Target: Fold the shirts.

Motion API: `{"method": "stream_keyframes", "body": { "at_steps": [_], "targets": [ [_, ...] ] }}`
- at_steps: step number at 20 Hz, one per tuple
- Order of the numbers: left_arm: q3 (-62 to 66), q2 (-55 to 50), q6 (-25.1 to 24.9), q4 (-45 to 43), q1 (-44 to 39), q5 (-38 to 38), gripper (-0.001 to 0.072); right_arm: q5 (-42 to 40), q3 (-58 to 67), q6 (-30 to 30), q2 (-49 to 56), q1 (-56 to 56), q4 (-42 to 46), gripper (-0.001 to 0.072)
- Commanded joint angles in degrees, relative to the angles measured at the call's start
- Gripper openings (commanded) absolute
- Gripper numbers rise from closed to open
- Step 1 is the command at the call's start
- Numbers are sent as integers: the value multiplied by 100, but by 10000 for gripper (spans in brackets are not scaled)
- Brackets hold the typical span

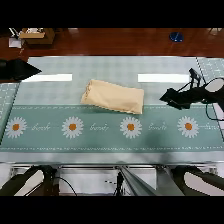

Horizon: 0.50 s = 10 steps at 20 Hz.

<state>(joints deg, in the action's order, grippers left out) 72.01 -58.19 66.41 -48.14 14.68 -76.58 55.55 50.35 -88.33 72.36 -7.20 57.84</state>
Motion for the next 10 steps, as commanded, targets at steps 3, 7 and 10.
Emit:
{"method": "stream_keyframes", "body": {
  "at_steps": [3,7,10],
  "targets": [
    [-2,0,9,-120,4,2,24,-1019,-507,1589,986,409,-3215,546],
    [-2,0,31,-116,2,-7,25,-1220,-492,1869,1613,922,-4122,535],
    [-2,0,31,-116,0,-4,25,-1099,-278,2098,1770,1241,-4162,446]
  ]
}}
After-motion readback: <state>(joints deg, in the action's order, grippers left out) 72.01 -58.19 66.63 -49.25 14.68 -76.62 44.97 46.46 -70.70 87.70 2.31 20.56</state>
